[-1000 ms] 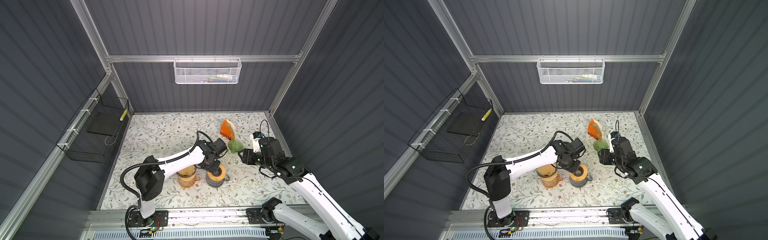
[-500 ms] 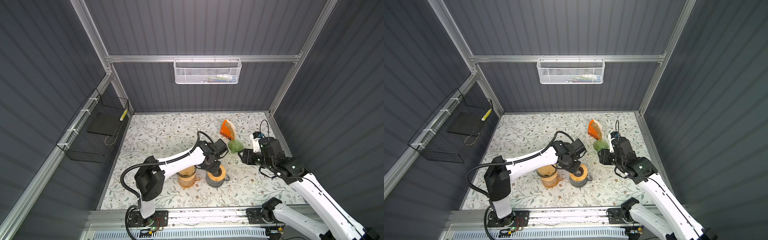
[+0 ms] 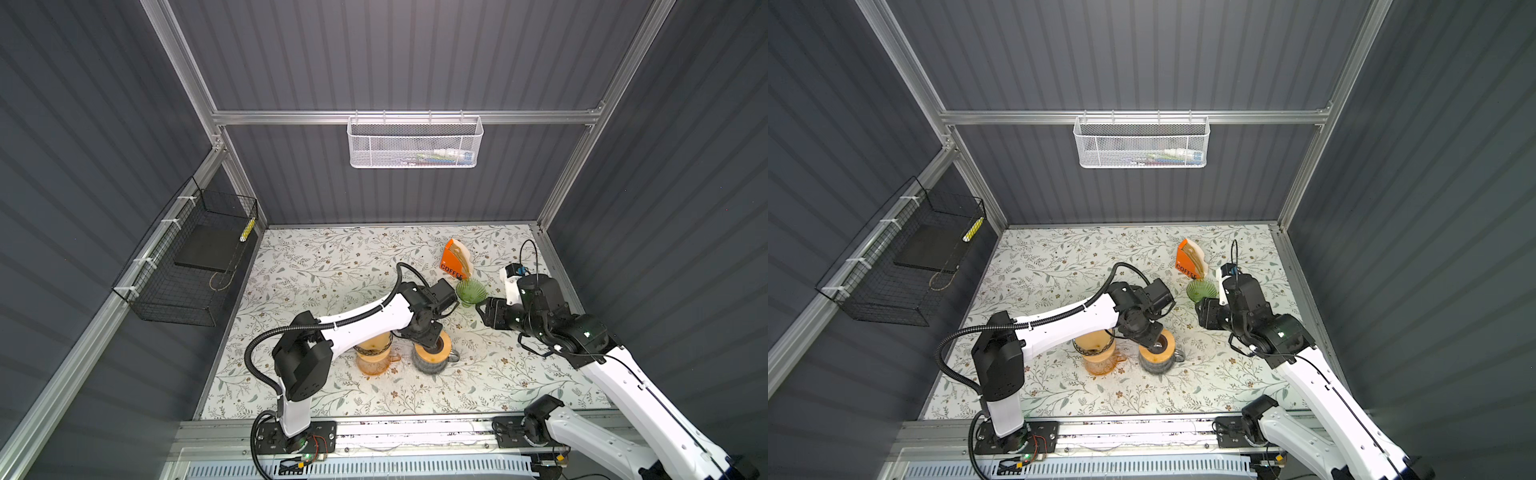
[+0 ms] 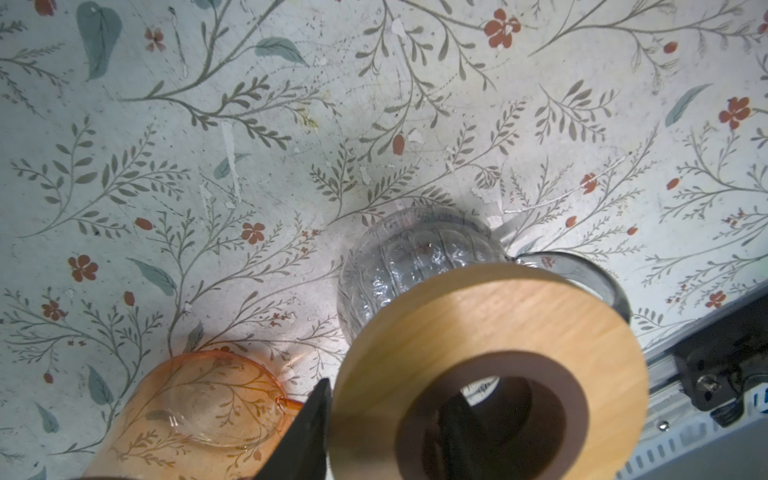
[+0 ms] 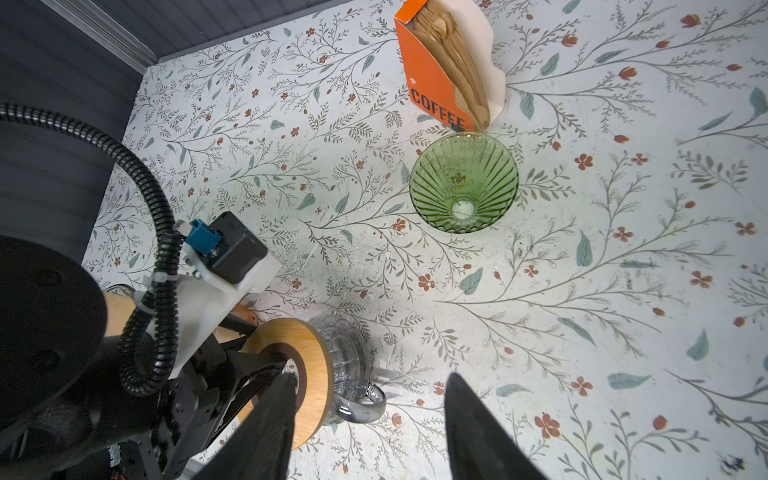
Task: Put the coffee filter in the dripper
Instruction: 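Lower the wooden ring onto the glass pitcher mouth with the left gripper, then open the left gripper and raise it while right gripper grasps green dripper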
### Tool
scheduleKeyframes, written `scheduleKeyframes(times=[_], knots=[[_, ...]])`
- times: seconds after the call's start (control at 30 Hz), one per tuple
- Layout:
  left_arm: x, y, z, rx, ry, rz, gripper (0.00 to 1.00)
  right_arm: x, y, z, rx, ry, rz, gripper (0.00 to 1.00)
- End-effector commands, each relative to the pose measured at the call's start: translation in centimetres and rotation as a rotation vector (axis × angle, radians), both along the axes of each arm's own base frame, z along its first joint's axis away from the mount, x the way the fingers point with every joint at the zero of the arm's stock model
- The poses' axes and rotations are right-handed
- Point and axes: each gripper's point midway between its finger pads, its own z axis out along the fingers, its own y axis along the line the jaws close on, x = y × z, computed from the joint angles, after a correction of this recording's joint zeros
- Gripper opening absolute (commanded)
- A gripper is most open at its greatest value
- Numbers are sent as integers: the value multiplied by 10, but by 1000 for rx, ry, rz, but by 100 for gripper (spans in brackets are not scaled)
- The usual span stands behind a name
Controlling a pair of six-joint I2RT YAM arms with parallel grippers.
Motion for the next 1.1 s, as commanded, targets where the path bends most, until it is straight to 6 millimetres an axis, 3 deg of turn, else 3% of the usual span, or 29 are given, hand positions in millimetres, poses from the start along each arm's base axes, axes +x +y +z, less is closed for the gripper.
scheduleKeyframes(times=[0.0,0.83,1.07], knots=[[0,-2,11,-2,-17,-7,43,1,-2,3,1,-12,-6,58],[7,-4,57,-96,-97,19,44,7,-8,-2,-18,-18,-40,59],[19,-13,76,-159,-170,30,44,18,-13,-11,-23,6,-62,61]])
